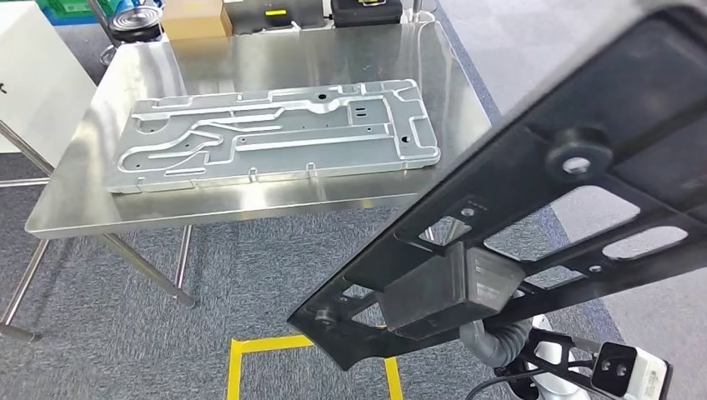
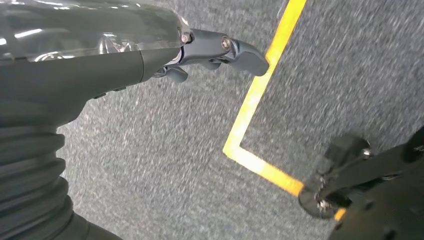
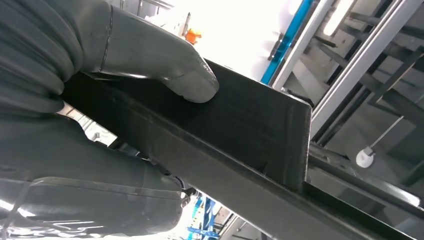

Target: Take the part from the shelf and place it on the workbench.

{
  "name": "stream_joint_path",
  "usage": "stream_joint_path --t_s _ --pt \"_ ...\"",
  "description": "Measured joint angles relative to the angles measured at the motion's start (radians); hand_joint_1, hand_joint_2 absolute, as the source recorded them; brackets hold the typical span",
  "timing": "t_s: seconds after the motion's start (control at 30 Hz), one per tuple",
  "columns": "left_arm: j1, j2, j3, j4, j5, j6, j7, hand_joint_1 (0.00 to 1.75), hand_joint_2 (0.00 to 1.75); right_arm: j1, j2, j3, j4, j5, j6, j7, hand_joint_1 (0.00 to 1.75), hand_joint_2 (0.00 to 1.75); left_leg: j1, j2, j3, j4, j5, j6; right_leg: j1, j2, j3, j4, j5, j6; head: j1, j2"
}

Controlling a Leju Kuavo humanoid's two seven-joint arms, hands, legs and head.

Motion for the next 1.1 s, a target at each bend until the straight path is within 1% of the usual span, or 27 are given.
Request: stream_joint_path --t_s 0.03,0.07,0.1,0.13,0.2,0.23,0.27,0.33,0.4,0.43,0.47,0.53,0.57,0.6,0.63,0.67,0.7,0.73,0.77,0.83,0.9,0.93,0.97,1.0,1.03,1.07,1.1 --pt "0.0 0.0 0.0 0.0 0.0 0.0 0.0 0.0 1.75 0.004 0.001 -0.003 -0.002 0.0 0.001 0.0 1.75 1.75 0.001 0.0 -0.04 0.061 -0.022 -0.002 0.001 0.002 0.005 0.0 -0.006 -0.002 0.0 0.0" --pt "0.002 0.0 0.0 0.0 0.0 0.001 0.0 0.0 1.75 0.01 0.002 -0.006 -0.004 0.001 0.002 0.0 1.75 1.75 0.001 0.0 -0.073 0.102 -0.03 -0.003 0.002 0.004 0.011 0.001 -0.011 -0.003 0.0 0.0" --pt "0.005 0.0 0.0 0.0 -0.001 0.001 0.0 0.0 1.75 0.016 0.003 -0.011 -0.006 0.002 0.003 0.0 1.75 1.75 0.002 0.0 -0.092 0.111 -0.019 -0.003 0.003 0.007 0.018 0.001 -0.018 -0.003 0.0 0.0" --pt "0.007 0.0 0.0 0.0 -0.001 0.001 0.0 0.0 1.75 0.021 0.005 -0.014 -0.008 0.004 0.004 0.0 1.75 1.75 0.002 0.0 -0.093 0.082 0.015 0.0 0.004 0.009 0.028 0.002 -0.025 -0.002 0.0 0.0" --pt "0.009 0.0 0.0 0.0 -0.001 0.001 0.0 0.0 1.75 0.028 0.01 -0.02 -0.013 0.008 0.005 0.0 1.75 1.75 0.001 -0.001 -0.061 -0.04 0.11 0.008 0.004 0.012 0.049 0.001 -0.04 0.003 0.0 0.0" --pt "0.009 0.0 0.0 0.0 -0.001 0.001 0.0 0.0 1.75 0.029 0.013 -0.021 -0.015 0.011 0.005 0.0 1.75 1.75 -0.002 -0.001 -0.047 -0.096 0.132 0.011 0.005 0.013 0.056 0.001 -0.046 0.006 0.0 0.0" --pt "0.009 0.001 0.0 0.0 -0.001 0.001 -0.001 0.0 1.75 0.031 0.017 -0.023 -0.018 0.015 0.004 0.0 1.75 1.75 -0.005 -0.001 -0.038 -0.129 0.144 0.015 0.005 0.014 0.059 0.002 -0.052 0.011 0.0 0.0" --pt "0.009 0.001 0.0 0.0 -0.001 -0.002 -0.002 0.0 1.75 0.036 0.023 -0.026 -0.022 0.025 0.002 0.001 1.75 1.75 -0.011 -0.001 -0.034 -0.144 0.135 0.022 0.005 0.015 0.061 0.001 -0.061 0.023 0.0 0.0" --pt "0.009 0.0 -0.003 0.0 -0.001 -0.004 -0.004 0.0 1.75 0.042 0.027 -0.031 -0.031 0.034 -0.001 0.001 1.75 1.75 -0.005 -0.001 -0.023 -0.15 0.142 0.033 0.006 0.013 0.066 0.007 -0.074 0.035 0.0 0.0" --pt "0.008 0.0 -0.004 0.0 0.0 -0.005 -0.004 0.0 1.75 0.044 0.027 -0.035 -0.038 0.037 -0.003 0.0 1.75 1.75 -0.002 -0.001 -0.017 -0.155 0.142 0.039 0.005 0.012 0.058 0.029 -0.087 0.04 0.0 0.0" --pt "0.007 0.0 -0.007 0.0 0.0 -0.006 -0.005 0.0 1.75 0.046 0.027 -0.039 -0.043 0.04 -0.006 0.0 1.75 1.75 0.001 -0.001 -0.011 -0.159 0.14 0.044 0.004 0.01 0.037 0.072 -0.108 0.045 0.0 0.0" --pt "0.005 0.0 -0.012 0.0 0.0 -0.006 -0.007 0.0 1.75 0.055 0.029 -0.046 -0.047 0.044 -0.012 0.0 1.75 1.75 0.0 -0.001 -0.002 -0.16 0.131 0.05 0.0 0.009 -0.038 0.199 -0.155 0.051 0.0 0.0" --pt "0.005 -0.001 -0.015 0.0 0.0 -0.006 -0.007 0.0 1.75 0.061 0.03 -0.048 -0.047 0.047 -0.014 0.0 1.75 1.75 0.0 -0.001 0.003 -0.16 0.126 0.05 -0.002 0.008 -0.075 0.251 -0.164 0.054 0.0 0.0" --pt "0.005 -0.001 -0.018 0.0 0.0 -0.006 -0.008 0.0 1.75 0.065 0.031 -0.05 -0.048 0.05 -0.016 0.0 1.75 1.75 0.0 -0.001 0.01 -0.16 0.12 0.049 -0.003 0.007 -0.098 0.273 -0.154 0.055 0.0 0.0" --pt "0.004 -0.002 -0.02 0.0 0.0 -0.006 -0.008 0.0 1.75 0.068 0.032 -0.051 -0.048 0.052 -0.016 0.0 1.75 1.75 0.0 -0.001 0.019 -0.16 0.113 0.048 -0.004 0.007 -0.104 0.258 -0.124 0.056 0.0 0.0" --pt "0.004 -0.002 -0.022 0.0 -0.001 -0.006 -0.008 0.0 1.75 0.069 0.033 -0.052 -0.049 0.053 -0.017 0.001 1.75 1.75 0.0 -0.001 0.03 -0.16 0.105 0.046 -0.005 0.006 -0.091 0.209 -0.078 0.055 0.0 0.0" --pt "0.004 -0.002 -0.022 0.0 -0.001 -0.006 -0.007 0.0 1.75 0.069 0.033 -0.052 -0.05 0.054 -0.017 0.001 1.75 1.75 0.0 -0.001 0.039 -0.16 0.097 0.043 -0.005 0.005 -0.069 0.143 -0.033 0.051 0.0 0.0" --pt "0.003 -0.002 -0.023 0.0 -0.001 -0.006 -0.007 0.0 1.75 0.069 0.034 -0.052 -0.052 0.054 -0.018 0.001 1.75 1.75 -0.002 -0.001 0.047 -0.159 0.09 0.039 -0.003 0.003 -0.047 0.086 -0.003 0.048 0.0 0.0" --pt "0.002 -0.002 -0.024 0.0 0.0 -0.005 -0.005 0.0 1.75 0.069 0.035 -0.052 -0.054 0.055 -0.019 0.002 1.75 1.75 -0.003 -0.001 0.052 -0.16 0.083 0.034 0.0 0.002 -0.031 0.045 0.011 0.043 0.0 0.0" --pt "-0.001 -0.003 -0.025 0.0 0.0 -0.005 -0.001 0.0 1.75 0.069 0.038 -0.052 -0.058 0.061 -0.025 0.006 1.75 1.75 -0.005 0.0 0.057 -0.163 0.075 0.023 0.006 0.003 -0.019 0.021 0.004 0.033 0.0 0.0" --pt "-0.004 -0.004 -0.026 0.0 -0.001 -0.005 0.003 0.0 1.75 0.072 0.04 -0.052 -0.062 0.073 -0.035 0.01 1.75 1.75 -0.005 0.002 0.066 -0.166 0.068 0.013 0.002 0.007 -0.009 0.009 -0.001 0.023 0.0 0.0" --pt "-0.005 -0.005 -0.026 0.0 -0.001 -0.005 0.004 0.0 1.75 0.073 0.042 -0.052 -0.064 0.078 -0.039 0.011 1.75 1.75 -0.005 0.002 0.063 -0.153 0.059 0.008 -0.001 0.007 -0.001 0.002 -0.002 0.017 0.0 0.0" --pt "-0.006 -0.006 -0.026 0.0 0.0 -0.006 0.005 0.0 1.75 0.074 0.043 -0.052 -0.066 0.083 -0.042 0.012 1.75 1.75 -0.004 0.002 0.049 -0.118 0.042 0.004 -0.004 0.006 0.008 -0.005 -0.004 0.012 0.0 0.0" --pt "-0.007 -0.007 -0.026 0.0 0.0 -0.006 0.006 0.0 1.75 0.075 0.045 -0.052 -0.068 0.088 -0.045 0.013 1.75 1.75 -0.002 0.001 0.019 -0.063 0.02 0.0 -0.004 0.005 0.015 -0.009 -0.007 0.008 0.0 0.0" --pt "-0.006 -0.007 -0.026 0.0 0.0 -0.007 0.006 0.0 1.75 0.076 0.046 -0.052 -0.069 0.092 -0.047 0.013 1.75 1.75 -0.001 0.001 -0.021 0.006 -0.003 -0.003 -0.004 0.004 0.021 -0.009 -0.012 0.004 0.0 0.0" --pt "-0.005 -0.008 -0.026 0.0 0.0 -0.008 0.007 0.0 1.75 0.078 0.047 -0.051 -0.07 0.096 -0.05 0.014 1.75 1.75 0.0 0.001 -0.062 0.068 -0.018 -0.006 -0.003 0.005 0.027 -0.009 -0.017 0.002 0.0 0.0" --pt "-0.003 -0.008 -0.026 0.0 0.0 -0.009 0.007 0.0 1.75 0.08 0.049 -0.051 -0.07 0.1 -0.052 0.015 1.75 1.75 0.001 0.001 -0.093 0.105 -0.015 -0.008 -0.002 0.006 0.033 -0.009 -0.022 0.002 0.0 0.0"
